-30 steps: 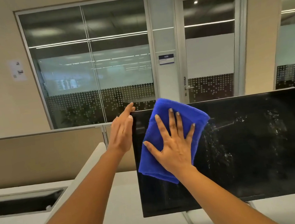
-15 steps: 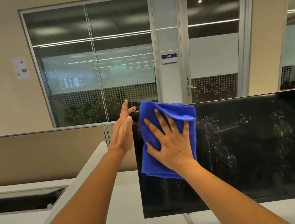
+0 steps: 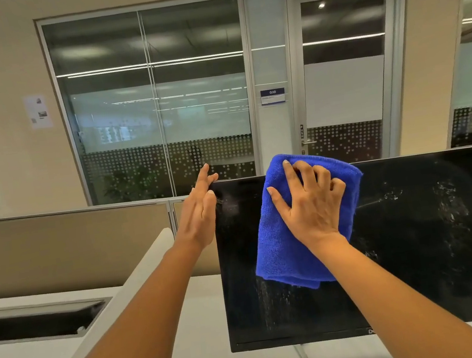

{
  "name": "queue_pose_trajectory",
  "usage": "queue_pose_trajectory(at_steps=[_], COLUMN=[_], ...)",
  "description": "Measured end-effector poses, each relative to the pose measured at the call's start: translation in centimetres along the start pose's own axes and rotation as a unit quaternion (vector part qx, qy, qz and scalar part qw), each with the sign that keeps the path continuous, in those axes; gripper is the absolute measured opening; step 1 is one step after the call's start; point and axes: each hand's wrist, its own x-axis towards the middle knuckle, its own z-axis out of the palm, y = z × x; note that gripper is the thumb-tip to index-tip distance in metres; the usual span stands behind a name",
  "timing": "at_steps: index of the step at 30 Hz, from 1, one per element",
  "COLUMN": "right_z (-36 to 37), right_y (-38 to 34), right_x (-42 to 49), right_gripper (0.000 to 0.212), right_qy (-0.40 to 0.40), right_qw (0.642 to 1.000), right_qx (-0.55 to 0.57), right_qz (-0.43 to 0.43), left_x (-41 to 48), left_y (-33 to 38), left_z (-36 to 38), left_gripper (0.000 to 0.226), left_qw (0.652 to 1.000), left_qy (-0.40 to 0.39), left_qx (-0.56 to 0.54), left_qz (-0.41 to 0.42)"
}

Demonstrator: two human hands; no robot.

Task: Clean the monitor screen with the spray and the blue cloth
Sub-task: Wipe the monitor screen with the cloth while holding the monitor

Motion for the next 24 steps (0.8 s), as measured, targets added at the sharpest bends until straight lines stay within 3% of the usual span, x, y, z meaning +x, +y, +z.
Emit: queue_pose_trajectory(at_steps=[6, 9, 17, 24], right_z=[1.2, 1.5, 2.1, 2.3], right_y=[-0.8, -2.2, -7.1, -4.3], right_x=[-0.8, -1.2, -1.7, -2.0], right_gripper=[0.084, 0.091, 0.085, 0.074], right_qy=[-0.075, -0.093, -0.109, -0.108], right_qw=[0.997, 0.994, 0.965, 0.936], right_qx=[0.028, 0.04, 0.051, 0.028], right_qz=[0.0, -0.049, -0.234, -0.334], left_x=[0.1, 0.1, 0.5, 0.5], left_y=[-0.2, -0.4, -0.6, -0.5], left_z=[0.0, 0.0, -0.4, -0.1], left_gripper=[0.064, 0.064, 0.083, 0.083], left_qw=[1.0, 0.998, 0.993, 0.994], left_qy=[-0.009, -0.015, -0.032, -0.024], left_qx=[-0.023, -0.063, -0.11, -0.102], left_qz=[-0.01, -0.018, -0.026, -0.024])
